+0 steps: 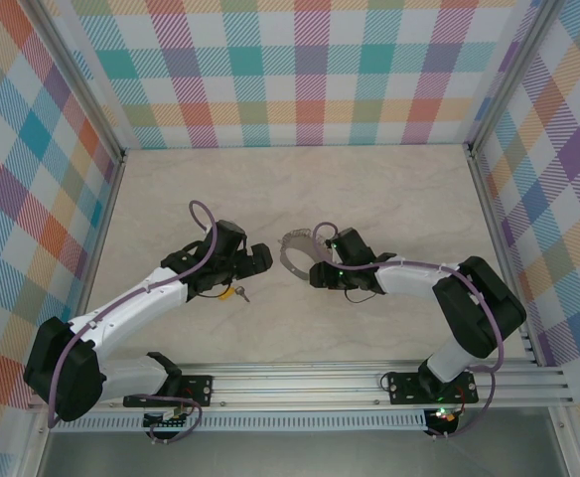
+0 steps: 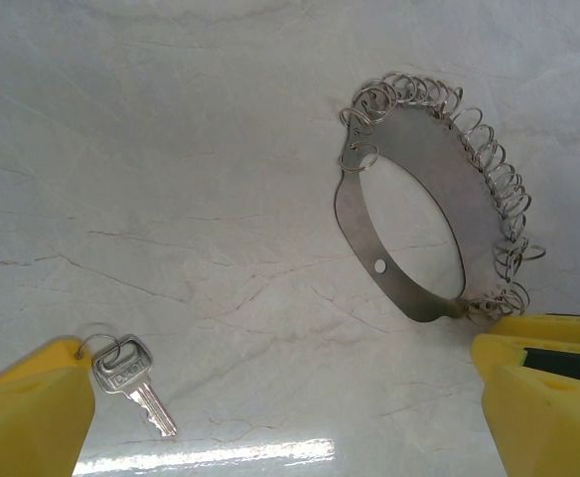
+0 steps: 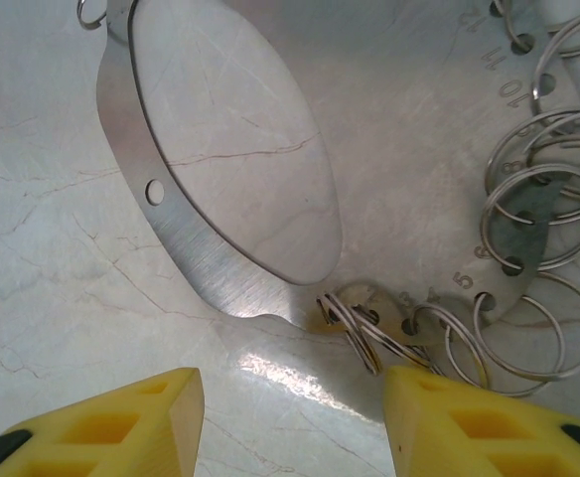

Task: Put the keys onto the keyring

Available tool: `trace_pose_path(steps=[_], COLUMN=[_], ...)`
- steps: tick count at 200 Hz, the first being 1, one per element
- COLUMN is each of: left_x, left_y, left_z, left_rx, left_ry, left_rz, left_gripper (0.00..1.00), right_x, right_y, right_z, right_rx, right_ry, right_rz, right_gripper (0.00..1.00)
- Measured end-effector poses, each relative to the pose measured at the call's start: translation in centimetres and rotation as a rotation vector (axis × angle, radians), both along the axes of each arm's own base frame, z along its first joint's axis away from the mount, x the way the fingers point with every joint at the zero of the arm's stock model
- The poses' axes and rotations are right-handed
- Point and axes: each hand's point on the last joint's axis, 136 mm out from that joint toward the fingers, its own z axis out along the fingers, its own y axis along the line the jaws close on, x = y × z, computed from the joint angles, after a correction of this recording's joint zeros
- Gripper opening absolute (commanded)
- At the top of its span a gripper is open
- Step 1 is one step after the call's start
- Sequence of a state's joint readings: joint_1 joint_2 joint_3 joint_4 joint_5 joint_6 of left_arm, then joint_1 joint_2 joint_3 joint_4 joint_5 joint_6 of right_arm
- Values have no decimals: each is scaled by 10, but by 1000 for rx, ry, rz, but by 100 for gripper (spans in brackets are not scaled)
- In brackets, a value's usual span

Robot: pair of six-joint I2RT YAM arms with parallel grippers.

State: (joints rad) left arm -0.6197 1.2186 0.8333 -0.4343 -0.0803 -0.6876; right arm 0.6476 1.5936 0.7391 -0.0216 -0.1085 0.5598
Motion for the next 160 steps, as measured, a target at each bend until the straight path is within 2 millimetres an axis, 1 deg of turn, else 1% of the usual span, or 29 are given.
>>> trace_pose_path(steps=[43,92,138,160], left_x=[2,3,3,3], left_y=[-1,-2,-2,-2], left_z=[-4,-3,-3,-3], left_rx=[5,0,1,1], left_ry=[7,-2,-2,-2], left_rz=[-1,-2,-3,-3], left_gripper=[100,100,100,100], right_x=[3,9,9,8], right_y=[-1,4,3,3], right_z=[2,8,-2,-4], right_rx=[0,6,-10,-13], right_ry=[-7,-33,-12,-9], right_rz=[-4,11,11,12], right_gripper=[47,43,41,40])
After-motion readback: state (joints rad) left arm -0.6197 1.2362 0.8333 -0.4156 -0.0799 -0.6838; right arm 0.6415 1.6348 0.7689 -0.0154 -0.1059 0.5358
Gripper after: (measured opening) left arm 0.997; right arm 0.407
